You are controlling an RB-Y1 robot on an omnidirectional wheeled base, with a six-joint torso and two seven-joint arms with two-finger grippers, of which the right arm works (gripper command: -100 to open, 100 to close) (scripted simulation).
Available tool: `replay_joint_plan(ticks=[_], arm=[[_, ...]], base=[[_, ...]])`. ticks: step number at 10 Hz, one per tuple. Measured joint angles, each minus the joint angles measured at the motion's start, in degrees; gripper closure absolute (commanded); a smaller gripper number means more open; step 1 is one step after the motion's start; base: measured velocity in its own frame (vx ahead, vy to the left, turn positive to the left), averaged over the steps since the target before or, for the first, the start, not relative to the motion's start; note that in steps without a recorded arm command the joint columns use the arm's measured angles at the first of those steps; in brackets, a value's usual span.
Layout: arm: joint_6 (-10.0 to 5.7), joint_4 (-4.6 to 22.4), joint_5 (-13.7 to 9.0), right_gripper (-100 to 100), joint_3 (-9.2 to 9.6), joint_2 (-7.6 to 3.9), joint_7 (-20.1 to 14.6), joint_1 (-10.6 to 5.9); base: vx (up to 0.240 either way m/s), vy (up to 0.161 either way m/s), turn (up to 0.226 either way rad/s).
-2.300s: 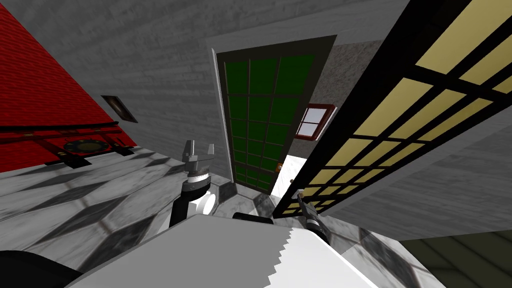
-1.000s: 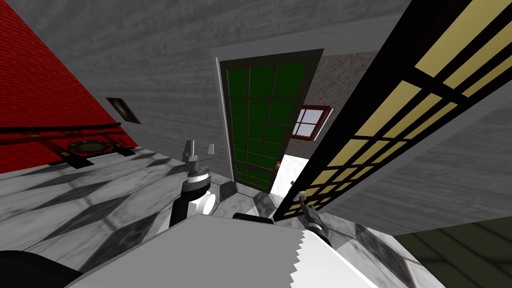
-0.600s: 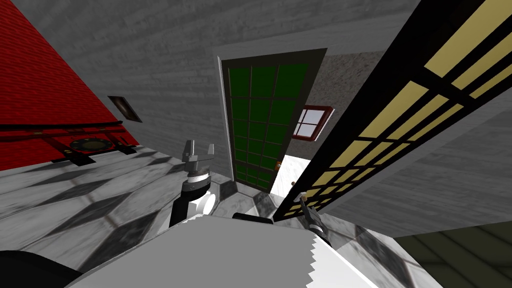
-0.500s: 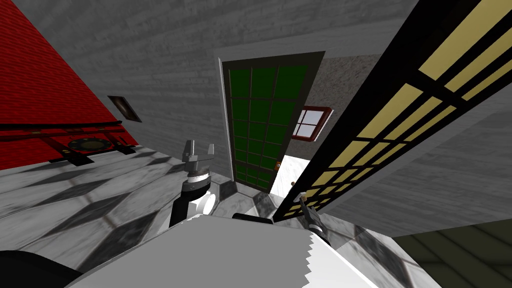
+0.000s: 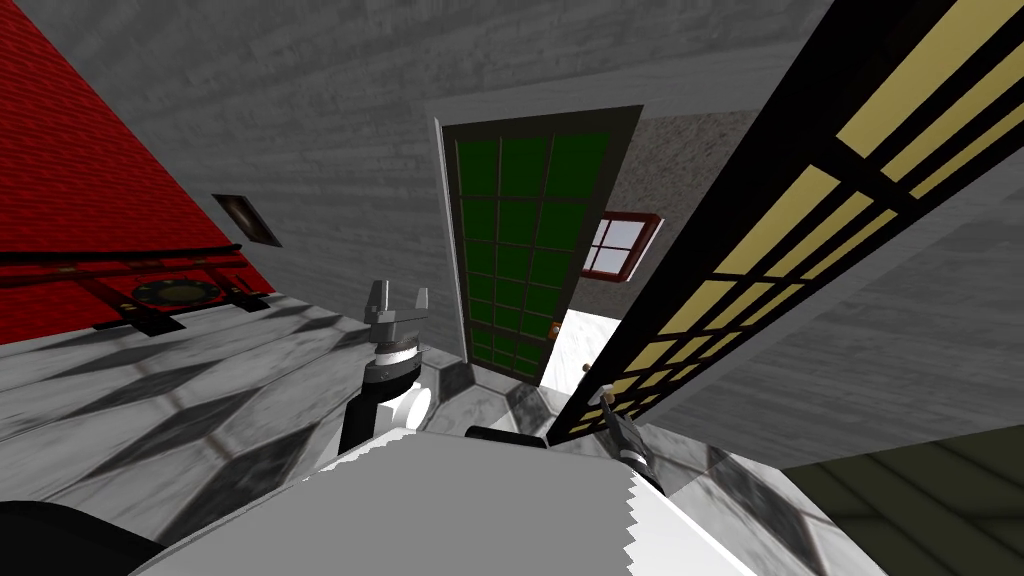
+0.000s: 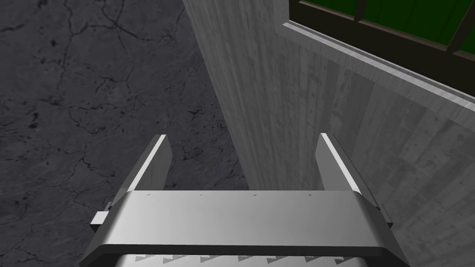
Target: Pull the door open
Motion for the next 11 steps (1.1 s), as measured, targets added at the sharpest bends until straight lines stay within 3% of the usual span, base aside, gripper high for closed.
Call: replay_joint_plan(ticks=[1,3,5,6,9,11], arm=[[1.63,-3.4,0.1,100,0.07,0.55,0.1,1.7],[0.85,-1.9,0.0,100,0.42,0.57,-0.6,0.37],[0.74,-3.0,-0.1,100,0.97,1.01,-2.6,0.54],[0.43,-2.3,-0.3,100,1.13,1.11,-3.6,0.01],[1.23,-3.1,-1.0,100,1.99,1.05,-8.6,0.18],[0.12,-1.6,-1.5,100,2.4,1.06,-11.2,-0.58]], base=[[-0.011,-0.004,-0.006],[-0.044,0.013,0.073],[-0.033,-0.029,0.045],[-0.047,-0.039,0.091],[-0.055,-0.033,0.08],[-0.049,-0.042,0.051]])
